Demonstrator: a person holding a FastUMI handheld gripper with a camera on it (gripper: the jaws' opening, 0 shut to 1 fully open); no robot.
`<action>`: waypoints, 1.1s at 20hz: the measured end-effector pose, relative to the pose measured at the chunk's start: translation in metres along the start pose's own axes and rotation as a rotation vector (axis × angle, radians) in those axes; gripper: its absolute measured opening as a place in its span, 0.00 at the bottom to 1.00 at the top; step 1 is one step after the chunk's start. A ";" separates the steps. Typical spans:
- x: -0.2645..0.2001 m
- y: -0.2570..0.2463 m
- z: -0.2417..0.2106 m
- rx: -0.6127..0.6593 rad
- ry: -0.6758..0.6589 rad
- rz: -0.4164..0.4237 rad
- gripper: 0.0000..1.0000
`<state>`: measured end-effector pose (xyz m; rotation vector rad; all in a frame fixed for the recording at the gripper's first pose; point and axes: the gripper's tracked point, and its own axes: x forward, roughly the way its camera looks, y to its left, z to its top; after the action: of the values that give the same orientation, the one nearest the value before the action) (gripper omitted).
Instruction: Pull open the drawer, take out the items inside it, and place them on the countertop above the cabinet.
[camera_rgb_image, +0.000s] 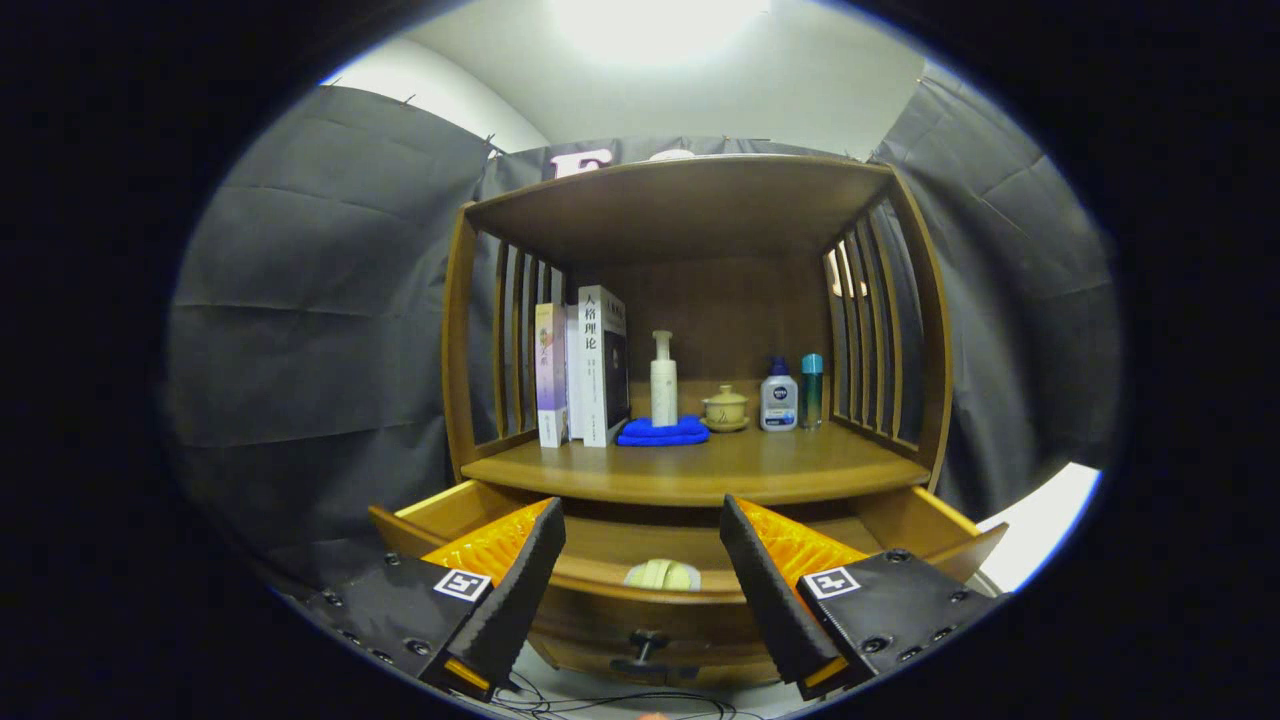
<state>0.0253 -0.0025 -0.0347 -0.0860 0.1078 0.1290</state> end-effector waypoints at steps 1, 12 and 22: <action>0.009 0.000 0.007 0.005 0.034 0.013 0.97; 0.091 0.009 -0.050 0.029 0.523 0.140 0.98; 0.103 -0.004 -0.134 0.124 0.862 0.112 0.94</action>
<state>0.1143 -0.0065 -0.1789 -0.0062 0.9808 0.1903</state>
